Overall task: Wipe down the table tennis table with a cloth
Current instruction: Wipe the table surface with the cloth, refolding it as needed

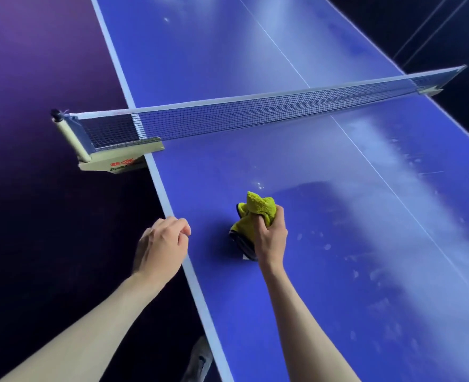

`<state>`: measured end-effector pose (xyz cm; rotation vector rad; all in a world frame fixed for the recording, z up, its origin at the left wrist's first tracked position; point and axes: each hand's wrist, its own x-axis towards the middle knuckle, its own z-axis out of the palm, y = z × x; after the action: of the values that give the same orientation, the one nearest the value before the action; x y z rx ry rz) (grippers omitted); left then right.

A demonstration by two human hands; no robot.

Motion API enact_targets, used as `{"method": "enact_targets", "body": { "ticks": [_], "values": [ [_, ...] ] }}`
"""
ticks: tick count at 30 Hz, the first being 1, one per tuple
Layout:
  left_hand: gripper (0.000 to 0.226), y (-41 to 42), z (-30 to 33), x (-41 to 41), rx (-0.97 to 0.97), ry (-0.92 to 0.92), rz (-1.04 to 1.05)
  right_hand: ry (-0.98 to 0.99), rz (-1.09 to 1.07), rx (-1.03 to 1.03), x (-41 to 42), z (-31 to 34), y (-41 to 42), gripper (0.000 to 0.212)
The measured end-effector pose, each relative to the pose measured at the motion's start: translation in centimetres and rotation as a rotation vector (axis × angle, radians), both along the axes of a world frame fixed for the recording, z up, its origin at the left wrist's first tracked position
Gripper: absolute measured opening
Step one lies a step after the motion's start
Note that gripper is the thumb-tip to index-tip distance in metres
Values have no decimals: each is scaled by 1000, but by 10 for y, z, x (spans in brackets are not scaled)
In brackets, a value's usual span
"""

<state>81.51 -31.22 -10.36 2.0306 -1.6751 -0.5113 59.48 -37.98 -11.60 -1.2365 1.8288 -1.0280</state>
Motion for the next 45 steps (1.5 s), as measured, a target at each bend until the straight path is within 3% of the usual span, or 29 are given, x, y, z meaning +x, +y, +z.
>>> {"method": "enact_targets", "body": {
  "ticks": [4,11,19,21,24,28,31,34,36,38,41,45],
  "values": [
    [17,-40,-5,-60,11,-12,-99,4,-88,1,-61,7,-35,20],
    [16,-108,-14,-163,115,152,-149,-12,-177,-55,-173,14,-102,33],
    [52,-157,-45,-252,315,-119,-610,212,-234,-116,-320,0,-195,63],
    [58,-163,-60,-257,213,-216,-611,346,-221,-106,-358,-4,-219,68],
    [48,-162,-80,-256,75,-292,-586,457,-229,-54,-402,-14,-260,69],
    [46,-155,-94,-259,-26,-294,-518,421,-223,97,-413,-41,-293,66],
    [47,-157,-100,-259,-69,-326,-513,490,-258,74,-377,-58,-295,58],
    [48,-157,-102,-259,-77,-348,-519,485,-58,-34,-340,-63,-290,52],
    [48,-158,-101,-258,-85,-373,-531,352,56,-79,-341,-56,-287,42],
    [49,-158,-98,-258,-71,-359,-546,276,-14,-133,-364,-48,-291,36],
    [51,-157,-96,-257,-43,-335,-551,327,-233,-118,-403,-42,-303,32],
    [57,-157,-99,-256,-29,-330,-572,426,-112,20,-401,-63,-310,39]
  ]
}}
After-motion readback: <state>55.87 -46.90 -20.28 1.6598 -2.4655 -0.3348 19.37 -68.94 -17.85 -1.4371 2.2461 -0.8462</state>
